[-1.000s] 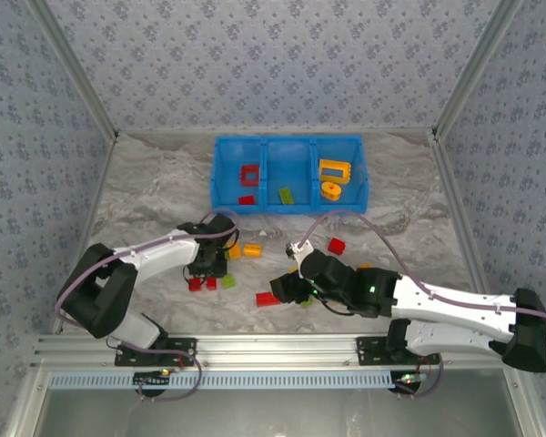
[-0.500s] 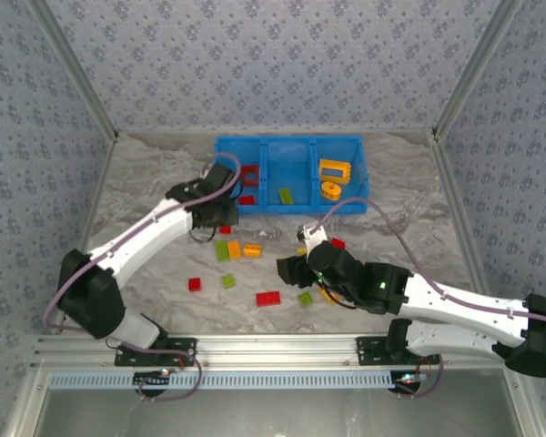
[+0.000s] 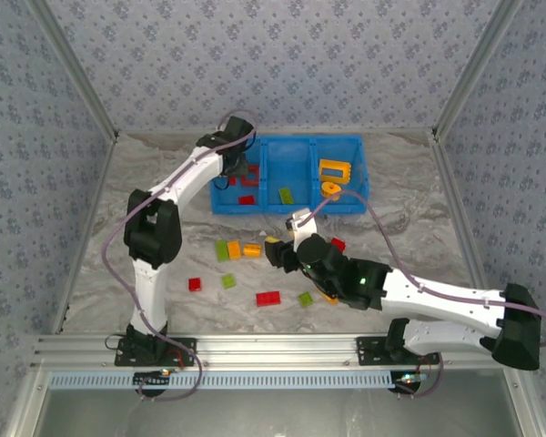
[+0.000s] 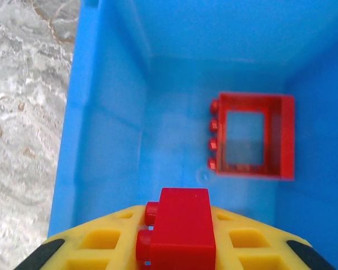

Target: Sort the legos into containers by color

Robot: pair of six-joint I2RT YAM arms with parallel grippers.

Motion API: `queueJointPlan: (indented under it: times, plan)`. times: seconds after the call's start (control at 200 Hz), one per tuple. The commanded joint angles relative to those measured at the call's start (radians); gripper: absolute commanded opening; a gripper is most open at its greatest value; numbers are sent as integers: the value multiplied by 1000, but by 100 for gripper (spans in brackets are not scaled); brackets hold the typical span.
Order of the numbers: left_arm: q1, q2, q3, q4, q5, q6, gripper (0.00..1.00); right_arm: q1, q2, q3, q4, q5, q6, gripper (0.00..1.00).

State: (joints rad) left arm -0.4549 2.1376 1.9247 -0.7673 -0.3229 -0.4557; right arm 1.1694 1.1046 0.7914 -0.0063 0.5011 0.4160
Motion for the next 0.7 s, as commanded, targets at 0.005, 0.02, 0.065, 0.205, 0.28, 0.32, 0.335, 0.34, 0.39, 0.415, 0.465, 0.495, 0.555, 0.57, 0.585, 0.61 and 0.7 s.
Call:
queueJointPlan:
  times: [0.005,0.02,0.065,0.205,0.28,0.32,0.335,0.34,0.39,0.415,0.465,0.495,0.555,0.57,0.585,0.61,0.7]
  plan:
    - [23,86,131,-37,6,38,30,-5,67,24,144,-1,-104,64]
    - [24,97,144,-41,6,40,31,-4,77,29,144,-3,-106,64]
    - [25,132,180,-45,15,47,32,-5,101,46,144,-7,-113,64]
    - [25,230,289,-62,40,61,36,-5,137,62,152,-19,-112,65]
    - [28,285,364,-102,50,61,40,-5,138,59,147,-17,-105,65]
    - [28,307,403,-130,53,58,47,-4,137,57,138,-12,-102,66]
    - [29,312,416,-139,55,56,49,-5,135,58,134,-10,-99,66]
    - [29,313,419,-141,55,56,50,-5,134,57,132,-9,-99,66]
    - [28,312,433,-153,61,51,54,-6,128,53,116,0,-98,66]
    - [28,304,429,-154,62,48,56,-6,121,50,106,7,-97,66]
    - [27,274,410,-147,56,42,58,-9,105,44,81,24,-88,67]
    - [27,253,397,-143,54,37,59,-13,94,41,59,34,-79,67]
    - [27,206,370,-141,49,20,59,-24,70,41,-5,71,-51,67]
    - [26,192,363,-140,50,17,59,-24,64,42,-28,80,-42,67]
    - [25,179,352,-137,49,13,59,-28,58,43,-53,89,-30,67]
    - [23,154,338,-131,46,8,59,-34,47,46,-97,112,-9,67]
    - [6,55,274,-109,39,-4,59,-57,-4,63,-314,201,138,66]
